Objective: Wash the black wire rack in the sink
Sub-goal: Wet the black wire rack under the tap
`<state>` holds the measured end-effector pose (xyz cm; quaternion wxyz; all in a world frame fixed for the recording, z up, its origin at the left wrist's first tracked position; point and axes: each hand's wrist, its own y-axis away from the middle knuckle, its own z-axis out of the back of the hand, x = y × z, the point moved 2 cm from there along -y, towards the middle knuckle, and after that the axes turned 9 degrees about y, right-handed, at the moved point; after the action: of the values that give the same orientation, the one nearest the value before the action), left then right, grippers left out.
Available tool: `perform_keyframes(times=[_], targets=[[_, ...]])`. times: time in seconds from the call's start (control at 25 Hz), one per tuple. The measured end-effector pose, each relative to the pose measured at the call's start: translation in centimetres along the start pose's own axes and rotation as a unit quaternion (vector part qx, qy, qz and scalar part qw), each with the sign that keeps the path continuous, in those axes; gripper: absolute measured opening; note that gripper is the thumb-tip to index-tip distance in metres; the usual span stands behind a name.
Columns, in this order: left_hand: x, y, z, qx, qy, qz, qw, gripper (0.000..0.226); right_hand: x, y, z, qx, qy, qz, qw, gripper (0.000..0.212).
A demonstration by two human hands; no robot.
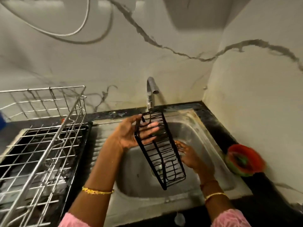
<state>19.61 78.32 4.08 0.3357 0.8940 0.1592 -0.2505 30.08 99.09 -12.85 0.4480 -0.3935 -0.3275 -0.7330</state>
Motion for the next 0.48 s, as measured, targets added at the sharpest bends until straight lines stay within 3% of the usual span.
perform_keyframes(times=[0.2, 0.32, 0.4, 0.48], targets=[[1.0, -3.1, 0.8, -0.098, 0.041, -0.045, 0.993, 0.048, -1.4, -4.0, -0.9, 0.047, -0.009, -0.009, 0.999, 0.068], [0.6, -4.7, 1.3, -0.114, 0.064, -0.093, 0.987, 0.062, 1.3, -6.0, -0.1, 0.09, 0.008, 0.005, 0.996, 0.05], [0.3, -5.3, 1.3, -0.144, 0.04, -0.103, 0.983, 0.063, 3.7, -8.4, 1.0, 0.02, -0.102, -0.03, 0.994, 0.031], [0.4, -5.8, 1.6, -0.201, 0.03, -0.116, 0.972, 0.055, 6.0, -12.0, 1.5, 0.011, -0.267, -0.114, 0.957, 0.033]])
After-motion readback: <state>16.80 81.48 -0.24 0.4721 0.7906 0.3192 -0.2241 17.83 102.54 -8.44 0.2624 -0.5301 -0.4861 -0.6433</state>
